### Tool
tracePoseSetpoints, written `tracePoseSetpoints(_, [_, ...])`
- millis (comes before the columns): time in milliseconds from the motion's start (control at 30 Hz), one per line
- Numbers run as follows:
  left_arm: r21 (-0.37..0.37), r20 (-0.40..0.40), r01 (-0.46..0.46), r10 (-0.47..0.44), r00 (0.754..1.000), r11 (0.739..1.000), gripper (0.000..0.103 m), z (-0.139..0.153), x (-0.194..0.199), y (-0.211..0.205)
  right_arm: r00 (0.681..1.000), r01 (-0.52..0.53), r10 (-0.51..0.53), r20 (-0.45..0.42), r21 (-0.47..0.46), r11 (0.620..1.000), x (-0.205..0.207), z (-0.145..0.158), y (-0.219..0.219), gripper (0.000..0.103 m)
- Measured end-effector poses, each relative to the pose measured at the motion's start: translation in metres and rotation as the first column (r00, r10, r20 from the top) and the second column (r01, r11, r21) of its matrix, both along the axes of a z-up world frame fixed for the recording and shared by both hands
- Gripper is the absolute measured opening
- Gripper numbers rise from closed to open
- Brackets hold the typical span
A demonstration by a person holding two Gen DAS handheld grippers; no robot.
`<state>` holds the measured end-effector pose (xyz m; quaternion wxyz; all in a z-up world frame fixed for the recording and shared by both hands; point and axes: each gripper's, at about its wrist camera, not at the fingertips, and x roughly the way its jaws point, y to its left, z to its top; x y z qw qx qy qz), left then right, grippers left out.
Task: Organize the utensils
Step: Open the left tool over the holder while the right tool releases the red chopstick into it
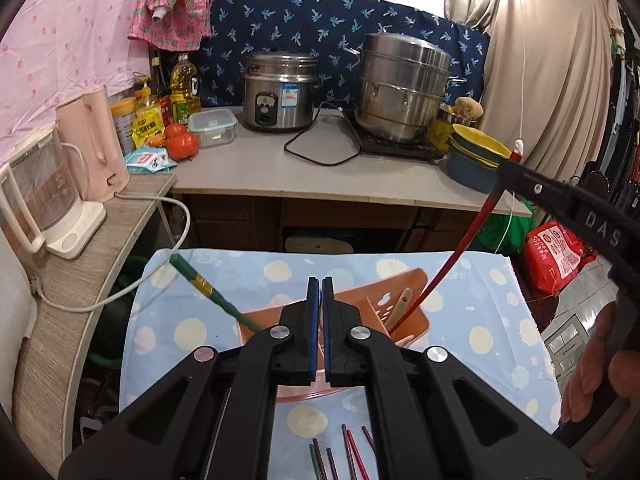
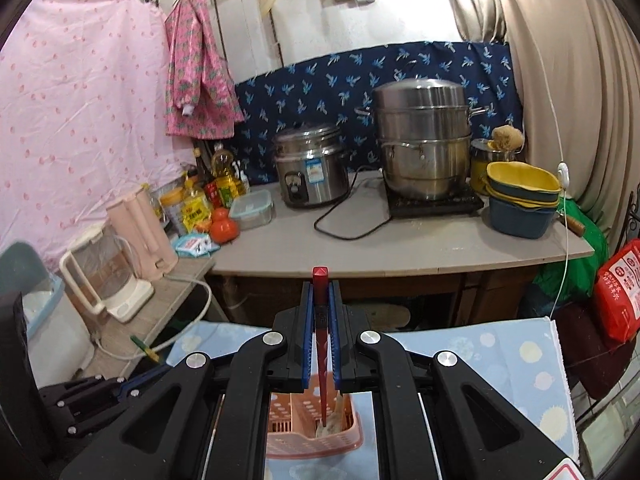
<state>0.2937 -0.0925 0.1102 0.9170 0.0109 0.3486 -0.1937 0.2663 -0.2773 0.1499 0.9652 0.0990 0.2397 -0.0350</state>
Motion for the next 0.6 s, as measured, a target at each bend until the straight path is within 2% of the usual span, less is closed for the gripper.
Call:
tracePoseSetpoints(67, [-0.005,-0.008,-0.010,0.010,1.000,1.000,0.004,-0.003,-0.001,0.002,1.000,0.006,-0.006,-0.002,-0.017,1.000,-0.004,-0.003,0.005,0.025])
tracePoseSetpoints(100, [-0.008,-0.011,-0.017,0.017,1.000,1.000,0.011,-0.004,-0.002,0.004,1.000,0.005,-0.005,0.001,-0.020,1.000,-0.006,-0.004,0.007,0.033])
tracePoseSetpoints(133, [-0.009,-0.013,-0.025,0.025,1.000,1.000,0.022,-0.005,-0.002,0.006,1.000,0.002,-0.002,0.005,-0.023,1.000,-0.009,-0.004,0.009,0.035])
tracePoseSetpoints(200, [-0.011,-0.008,-0.047,0.047,0.999,0.999,0.031,-0.005,-0.004,0.011,1.000,-0.002,0.002,0.005,-0.040,0.999,-0.016,-0.002,0.013,0.035])
tracePoseSetpoints(433, [-0.028,-0.003,-0.066,0.066,0.998,0.997,0.033,-0.003,-0.025,0.030,1.000,-0.025,0.025,-0.007,-0.036,0.999,-0.049,-0.006,0.023,0.037])
tracePoseSetpoints(600, [-0.024,-0.012,-0.075,0.074,0.997,0.997,0.033,-0.010,-0.054,0.046,0.999,-0.033,0.031,-0.042,-0.040,0.999,-0.085,-0.023,0.029,0.037])
